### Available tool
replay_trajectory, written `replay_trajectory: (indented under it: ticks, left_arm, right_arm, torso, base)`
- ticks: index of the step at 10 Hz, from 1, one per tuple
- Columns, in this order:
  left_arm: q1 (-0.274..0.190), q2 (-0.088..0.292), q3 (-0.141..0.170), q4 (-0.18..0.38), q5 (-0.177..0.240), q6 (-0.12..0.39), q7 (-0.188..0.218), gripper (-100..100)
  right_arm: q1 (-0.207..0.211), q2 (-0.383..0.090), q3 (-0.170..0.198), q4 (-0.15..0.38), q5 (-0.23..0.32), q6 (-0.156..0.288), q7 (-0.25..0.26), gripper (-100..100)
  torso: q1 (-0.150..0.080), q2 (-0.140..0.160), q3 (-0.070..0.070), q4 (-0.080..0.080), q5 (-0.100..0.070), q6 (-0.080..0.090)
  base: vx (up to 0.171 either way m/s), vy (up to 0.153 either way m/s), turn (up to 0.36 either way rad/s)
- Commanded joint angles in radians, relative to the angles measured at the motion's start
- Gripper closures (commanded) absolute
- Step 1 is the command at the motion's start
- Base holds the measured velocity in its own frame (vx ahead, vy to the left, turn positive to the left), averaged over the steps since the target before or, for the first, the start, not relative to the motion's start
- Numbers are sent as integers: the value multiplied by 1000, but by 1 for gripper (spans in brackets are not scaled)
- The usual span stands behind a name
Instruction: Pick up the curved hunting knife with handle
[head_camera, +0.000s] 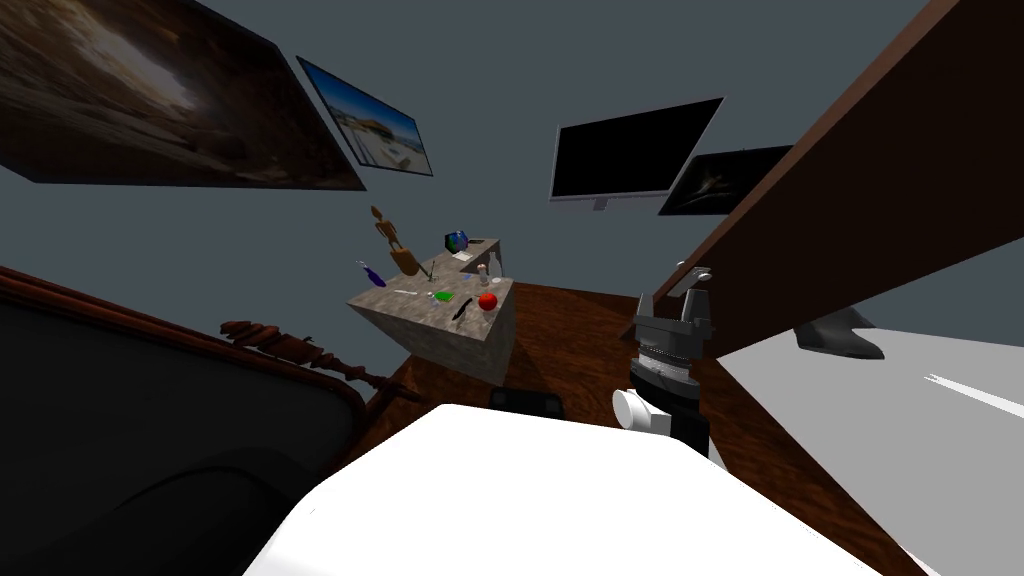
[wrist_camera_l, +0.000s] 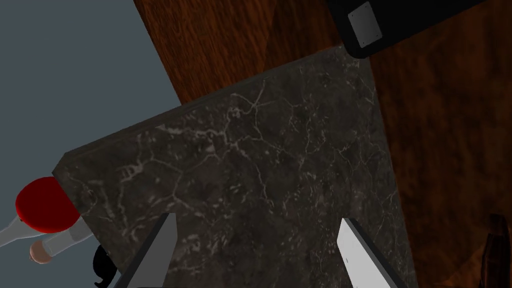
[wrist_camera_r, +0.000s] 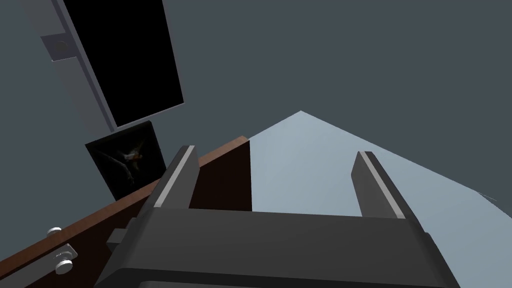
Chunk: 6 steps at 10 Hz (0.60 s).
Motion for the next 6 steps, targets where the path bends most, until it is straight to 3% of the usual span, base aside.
replay_trajectory:
  ticks: [1, 2, 3, 6]
  left_arm:
    - [25, 50, -29, 50, 6, -15, -30, -100]
    - [25, 56, -29, 66, 6, -15, -30, -100]
    - [56, 85, -48, 106, 10, -28, -57, -100]
    - [85, 151, -65, 153, 11, -41, -85, -100]
  right_arm:
    - [0, 0, 0, 0, 0, 0, 0, 0]
    - [0, 0, 0, 0, 0, 0, 0, 0]
    - [0, 0, 0, 0, 0, 0, 0, 0]
    - [0, 0, 0, 0, 0, 0, 0, 0]
  torso:
    - [0, 0, 0, 0, 0, 0]
    - [-2, -3, -2, -1, 0, 0]
    - [0, -3, -2, -1, 0, 0]
    - [5, 2, 1, 0, 1, -1]
  base:
    - [132, -157, 19]
    - [122, -125, 22]
    - [103, -101, 127]
    - [42, -69, 109]
